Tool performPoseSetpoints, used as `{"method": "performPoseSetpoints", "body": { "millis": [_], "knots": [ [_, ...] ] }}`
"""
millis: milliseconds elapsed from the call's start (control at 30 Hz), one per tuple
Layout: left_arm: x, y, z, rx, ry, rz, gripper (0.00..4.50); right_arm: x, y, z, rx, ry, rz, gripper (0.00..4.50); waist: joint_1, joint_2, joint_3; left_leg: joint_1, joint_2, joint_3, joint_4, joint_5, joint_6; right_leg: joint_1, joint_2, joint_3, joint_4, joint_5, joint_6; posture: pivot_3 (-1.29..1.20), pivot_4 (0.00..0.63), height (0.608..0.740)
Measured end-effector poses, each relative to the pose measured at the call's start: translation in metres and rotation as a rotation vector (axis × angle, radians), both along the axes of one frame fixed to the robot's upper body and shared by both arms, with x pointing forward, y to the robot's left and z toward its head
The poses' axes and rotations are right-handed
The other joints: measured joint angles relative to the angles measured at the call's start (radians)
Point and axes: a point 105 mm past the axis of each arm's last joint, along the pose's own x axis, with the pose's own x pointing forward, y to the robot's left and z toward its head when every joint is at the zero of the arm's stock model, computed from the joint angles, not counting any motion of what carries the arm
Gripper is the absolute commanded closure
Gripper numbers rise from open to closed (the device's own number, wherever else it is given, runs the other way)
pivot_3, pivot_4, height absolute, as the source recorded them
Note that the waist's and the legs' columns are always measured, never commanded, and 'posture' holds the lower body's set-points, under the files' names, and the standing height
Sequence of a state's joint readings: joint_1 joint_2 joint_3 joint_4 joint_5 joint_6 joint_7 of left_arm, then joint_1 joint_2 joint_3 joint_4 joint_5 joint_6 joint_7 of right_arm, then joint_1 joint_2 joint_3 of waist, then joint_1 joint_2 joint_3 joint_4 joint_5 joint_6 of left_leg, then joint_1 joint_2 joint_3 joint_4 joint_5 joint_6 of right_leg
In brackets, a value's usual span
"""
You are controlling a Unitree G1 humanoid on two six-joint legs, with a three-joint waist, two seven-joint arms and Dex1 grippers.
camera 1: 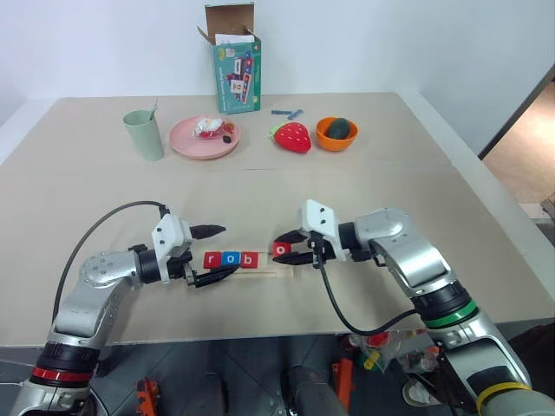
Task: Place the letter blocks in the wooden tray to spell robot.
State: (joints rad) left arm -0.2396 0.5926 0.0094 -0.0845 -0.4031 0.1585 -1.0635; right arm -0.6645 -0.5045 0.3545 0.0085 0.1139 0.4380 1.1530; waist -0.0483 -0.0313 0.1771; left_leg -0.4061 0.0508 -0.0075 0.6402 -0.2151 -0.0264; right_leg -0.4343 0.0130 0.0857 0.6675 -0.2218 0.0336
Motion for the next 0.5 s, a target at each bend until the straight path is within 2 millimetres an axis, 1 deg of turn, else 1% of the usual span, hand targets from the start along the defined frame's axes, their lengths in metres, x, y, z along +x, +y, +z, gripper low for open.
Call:
{"method": "performPoseSetpoints", "body": {
  "millis": [133,300,500],
  "knots": [
    [0.001,0.001,0.000,0.001,-0.011,-0.009,0.00,0.006,0.002,-0.010,-0.011,0.025,-0.032,3.02,0.000,0.000,0.000,0.000,0.000,0.000,0.000,0.000,0.000,0.000,0.000,0.000,0.000,0.000,0.000,0.00,0.150,0.740],
    [0.002,0.001,0.001,0.002,-0.020,-0.007,0.00,0.010,0.008,-0.012,-0.018,0.023,-0.033,3.02,0.000,0.000,0.000,0.000,0.000,0.000,-0.001,0.000,0.000,-0.001,0.000,0.000,0.000,0.000,0.000,0.00,0.150,0.740],
    [0.002,0.002,0.000,0.009,-0.029,-0.005,0.00,0.008,0.015,-0.013,-0.009,0.032,-0.015,3.02,0.000,0.000,0.000,0.000,0.000,0.000,-0.001,0.000,0.000,-0.001,0.000,0.000,0.000,0.000,0.000,0.00,0.150,0.740]
  ]
}}
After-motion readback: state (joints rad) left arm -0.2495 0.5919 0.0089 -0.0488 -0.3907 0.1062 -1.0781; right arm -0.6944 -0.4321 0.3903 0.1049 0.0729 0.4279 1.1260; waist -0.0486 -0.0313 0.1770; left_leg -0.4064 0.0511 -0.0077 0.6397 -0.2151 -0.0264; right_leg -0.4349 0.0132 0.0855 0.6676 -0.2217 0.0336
